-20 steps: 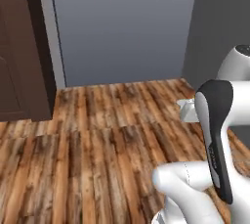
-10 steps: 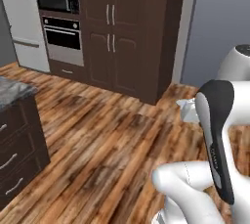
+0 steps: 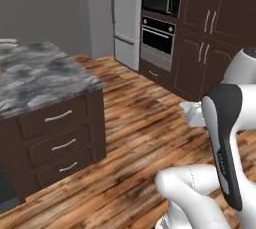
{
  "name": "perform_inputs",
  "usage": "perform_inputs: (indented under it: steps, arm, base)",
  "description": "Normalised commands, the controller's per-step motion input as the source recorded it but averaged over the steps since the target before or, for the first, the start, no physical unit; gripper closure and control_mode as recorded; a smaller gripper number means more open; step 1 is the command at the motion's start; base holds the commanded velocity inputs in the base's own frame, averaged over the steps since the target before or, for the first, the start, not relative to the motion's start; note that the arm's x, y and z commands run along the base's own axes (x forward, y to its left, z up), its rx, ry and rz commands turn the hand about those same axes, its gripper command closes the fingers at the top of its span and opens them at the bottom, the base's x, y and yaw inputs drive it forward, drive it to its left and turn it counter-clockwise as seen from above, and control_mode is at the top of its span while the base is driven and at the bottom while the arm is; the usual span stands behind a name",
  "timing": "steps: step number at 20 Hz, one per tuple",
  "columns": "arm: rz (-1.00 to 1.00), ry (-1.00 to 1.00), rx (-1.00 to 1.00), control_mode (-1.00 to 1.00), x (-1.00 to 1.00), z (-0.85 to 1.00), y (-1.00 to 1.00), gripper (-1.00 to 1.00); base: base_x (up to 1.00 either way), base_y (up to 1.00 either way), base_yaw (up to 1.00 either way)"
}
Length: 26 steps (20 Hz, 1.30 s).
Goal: Take the pizza cutter from the drawer on the right and place it on the dining counter for cutting.
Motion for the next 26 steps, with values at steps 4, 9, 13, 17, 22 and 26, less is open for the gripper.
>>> perform_inputs:
  steps: [4, 9, 13, 17, 22, 26]
  arm:
    - [0.0, 0.0, 0.0, 1.0, 0.0, 0.0, 0.0, 1.0]
    - [0.0, 0.0, 0.0, 1.0, 0.0, 0.0, 0.0, 1.0]
    - [0.0, 0.0, 0.0, 1.0, 0.0, 0.0, 0.0, 1.0]
    - [0.0, 0.0, 0.0, 1.0, 0.0, 0.0, 0.0, 1.0]
    - [0.0, 0.0, 0.0, 1.0, 0.0, 0.0, 0.0, 1.0]
    - [0.0, 0.0, 0.0, 1.0, 0.0, 0.0, 0.0, 1.0]
  base:
    - [1.0, -0.18, 0.61]
    - [0.81, 0.23, 0.67]
    - [0.66, 0.66, 0.38]
    - [0.81, 0.11, 0.04]
    - [0.7, -0.21, 0.0]
    - [0.52, -0.84, 0.01]
